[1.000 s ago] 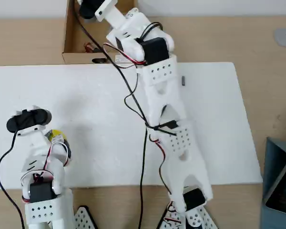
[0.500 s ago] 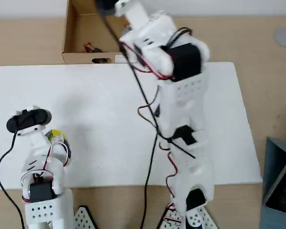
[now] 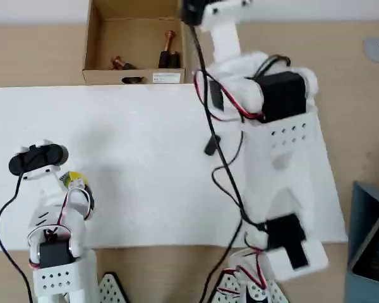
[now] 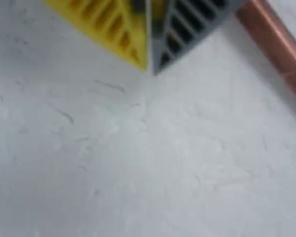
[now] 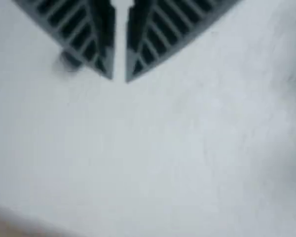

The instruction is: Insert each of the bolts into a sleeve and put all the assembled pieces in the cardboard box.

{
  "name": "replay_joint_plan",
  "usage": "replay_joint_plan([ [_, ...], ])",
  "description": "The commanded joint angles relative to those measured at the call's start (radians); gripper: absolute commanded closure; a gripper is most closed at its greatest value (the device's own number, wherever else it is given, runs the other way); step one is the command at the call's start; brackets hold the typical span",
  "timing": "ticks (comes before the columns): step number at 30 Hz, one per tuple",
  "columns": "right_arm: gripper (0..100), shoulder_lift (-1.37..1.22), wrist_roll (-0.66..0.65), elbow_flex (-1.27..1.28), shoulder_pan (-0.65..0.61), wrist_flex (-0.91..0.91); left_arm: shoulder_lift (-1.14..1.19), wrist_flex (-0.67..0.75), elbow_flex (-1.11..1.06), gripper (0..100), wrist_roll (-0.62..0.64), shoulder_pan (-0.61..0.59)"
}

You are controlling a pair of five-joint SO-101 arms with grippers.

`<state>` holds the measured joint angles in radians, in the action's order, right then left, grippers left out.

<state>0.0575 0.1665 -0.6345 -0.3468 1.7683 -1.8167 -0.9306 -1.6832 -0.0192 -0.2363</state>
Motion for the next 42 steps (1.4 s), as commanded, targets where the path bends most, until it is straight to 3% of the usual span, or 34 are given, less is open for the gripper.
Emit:
replay_joint_plan([
  [1,99.0,0.091,0.112,0.206,0.042,0.014,-0.008,0.017,-0.008,100,-0.003,-0.009],
  [9,98.9,0.085,0.313,0.509,0.044,-0.072,-0.008,0.017,-0.008,100,-0.003,-0.009],
  [12,97.0,0.068,0.318,0.587,0.041,-0.15,-0.008,0.015,-0.008,100,-0.003,-0.009],
  [19,81.5,-0.001,0.319,0.7,0.039,-0.299,-0.008,0.015,-0.008,100,-0.003,-0.009],
  [42,81.7,-0.358,0.356,0.705,0.038,-0.443,-0.008,0.015,-0.008,100,-0.003,-0.009],
])
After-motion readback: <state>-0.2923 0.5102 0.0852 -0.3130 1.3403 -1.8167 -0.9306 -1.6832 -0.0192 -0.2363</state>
